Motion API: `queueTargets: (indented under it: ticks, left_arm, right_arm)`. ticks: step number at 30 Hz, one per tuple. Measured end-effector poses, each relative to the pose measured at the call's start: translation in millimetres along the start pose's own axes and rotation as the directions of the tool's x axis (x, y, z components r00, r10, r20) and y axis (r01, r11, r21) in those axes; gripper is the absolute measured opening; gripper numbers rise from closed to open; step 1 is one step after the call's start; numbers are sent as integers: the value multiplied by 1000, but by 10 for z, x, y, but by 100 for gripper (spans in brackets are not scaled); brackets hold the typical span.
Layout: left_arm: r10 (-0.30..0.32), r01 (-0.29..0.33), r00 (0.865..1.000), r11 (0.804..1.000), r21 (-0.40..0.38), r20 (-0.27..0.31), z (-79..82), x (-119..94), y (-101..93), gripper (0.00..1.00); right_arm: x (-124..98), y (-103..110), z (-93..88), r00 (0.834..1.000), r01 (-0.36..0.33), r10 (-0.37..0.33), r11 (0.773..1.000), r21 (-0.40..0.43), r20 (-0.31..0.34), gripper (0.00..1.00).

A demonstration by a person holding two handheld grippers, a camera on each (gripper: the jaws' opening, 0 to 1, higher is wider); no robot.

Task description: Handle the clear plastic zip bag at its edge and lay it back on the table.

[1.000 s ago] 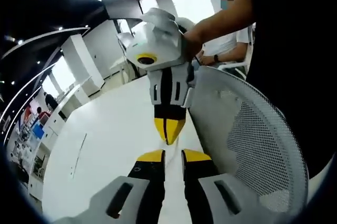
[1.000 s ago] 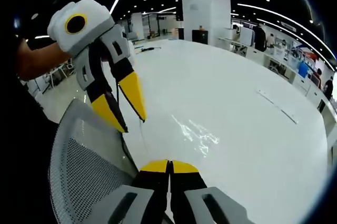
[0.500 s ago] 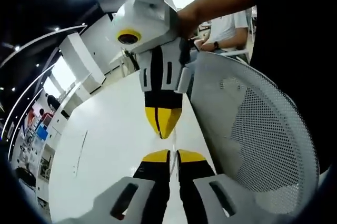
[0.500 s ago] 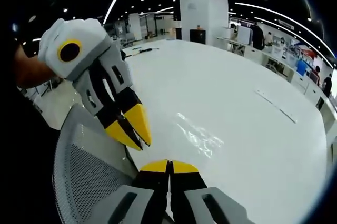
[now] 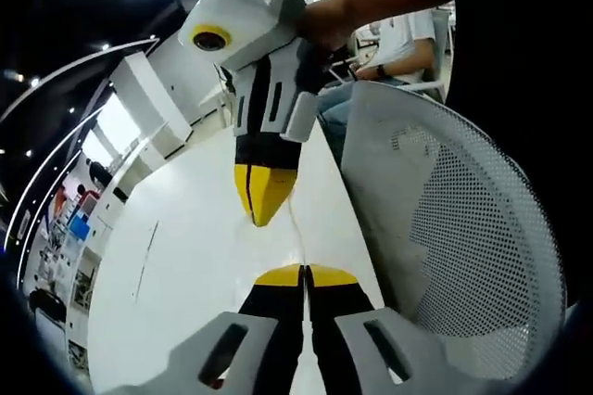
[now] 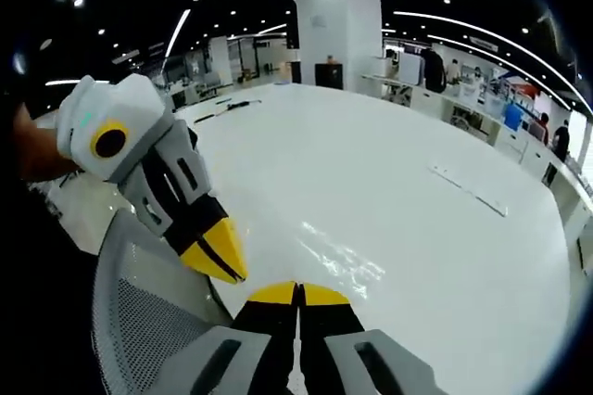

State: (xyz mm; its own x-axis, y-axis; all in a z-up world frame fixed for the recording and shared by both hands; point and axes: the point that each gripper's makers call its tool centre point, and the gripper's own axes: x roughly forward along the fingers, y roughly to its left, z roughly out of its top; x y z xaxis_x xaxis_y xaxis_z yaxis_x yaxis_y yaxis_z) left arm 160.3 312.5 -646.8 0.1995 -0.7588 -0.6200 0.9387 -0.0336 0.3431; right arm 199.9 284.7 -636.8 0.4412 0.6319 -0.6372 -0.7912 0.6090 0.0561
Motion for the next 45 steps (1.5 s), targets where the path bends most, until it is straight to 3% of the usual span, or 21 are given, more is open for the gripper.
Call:
queueTargets:
  ticks: [15, 24, 34, 39, 45]
  left_arm:
    - [-10, 10, 1000, 999, -42, 7, 36, 56, -39, 0]
    - [14, -14, 1000, 997, -81, -1, -33, 25, 30, 0]
    - [37, -35, 999, 992, -120, 13, -48, -20, 77, 0]
    - [86, -80, 996, 986, -146, 35, -36, -83, 157, 0]
    - [119, -101, 989, 975, -198, 83, 33, -158, 183, 0]
  right_arm:
    - [-91, -105, 333, 985, 96, -96, 995, 7, 142, 0]
    - [-204, 12, 554, 974, 43, -46, 999, 16, 223, 0]
    - [-235, 25, 622, 967, 48, -49, 999, 13, 248, 0]
    - [-249, -35, 634, 963, 73, -76, 997, 22, 257, 0]
    - [-198, -101, 570, 971, 92, -91, 996, 5, 220, 0]
